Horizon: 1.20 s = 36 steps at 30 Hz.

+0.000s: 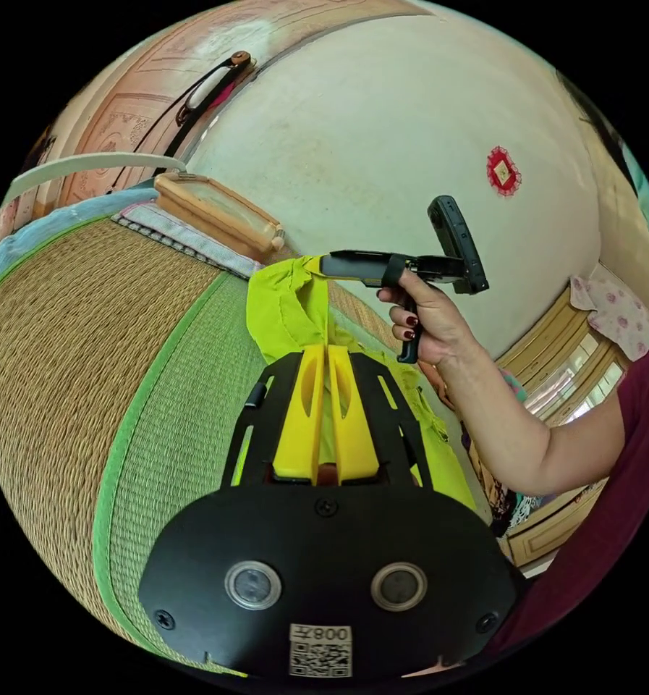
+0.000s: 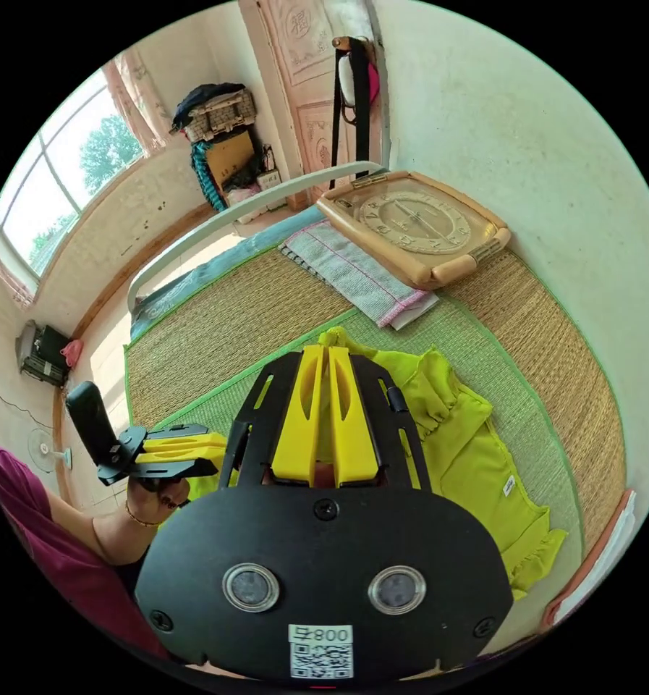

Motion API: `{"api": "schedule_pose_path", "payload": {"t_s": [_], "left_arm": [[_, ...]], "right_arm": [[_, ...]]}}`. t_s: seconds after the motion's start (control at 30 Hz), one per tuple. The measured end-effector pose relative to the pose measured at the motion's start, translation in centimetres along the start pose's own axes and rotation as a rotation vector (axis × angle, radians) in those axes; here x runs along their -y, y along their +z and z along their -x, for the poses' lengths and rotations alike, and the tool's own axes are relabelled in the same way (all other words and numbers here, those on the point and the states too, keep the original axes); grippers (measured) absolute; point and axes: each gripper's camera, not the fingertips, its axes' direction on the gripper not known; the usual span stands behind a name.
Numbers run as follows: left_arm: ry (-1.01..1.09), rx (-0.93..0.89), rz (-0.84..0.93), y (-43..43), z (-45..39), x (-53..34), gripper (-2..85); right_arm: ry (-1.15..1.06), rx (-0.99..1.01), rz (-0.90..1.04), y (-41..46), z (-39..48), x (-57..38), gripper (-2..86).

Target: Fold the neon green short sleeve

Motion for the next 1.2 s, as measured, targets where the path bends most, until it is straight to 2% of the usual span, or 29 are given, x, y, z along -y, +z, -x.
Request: {"api": "schedule_pose_path", "payload": {"t_s": [0.23, 0.57, 0.63, 0.77, 0.97, 1.2], "left_arm": [[0.095, -0.049, 0.160, 2.4, -1.7, 1.0, 0.4], [0.127, -0.012, 0.420, 7.2, -3.3, 1.8, 0.3], [0.112, -0.039, 0.420, 7.5, -3.3, 1.9, 0.3], [0.044, -0.116, 0.312, 7.1, -2.8, 2.5, 0.3], [-0.068, 0.115, 0.344, 8.4, -2.0, 2.8, 0.2], [-0.096, 0.076, 0.269, 8.9, -2.5, 3.7, 0.2]], "right_arm": [[0.225, 0.144, -0.014, -0.9, -8.7, -6.2, 0.2], [0.376, 0.213, 0.046, 1.5, -15.3, -10.8, 0.5], [0.397, 0.206, 0.060, 2.0, -16.2, -11.4, 0.5], [0.422, 0.211, 0.051, 1.8, -17.1, -12.2, 0.5], [0.423, 0.166, -0.026, -0.6, -16.9, -12.9, 0.3], [0.172, 0.118, -0.046, 0.0, -11.5, -6.6, 0.1]]}}
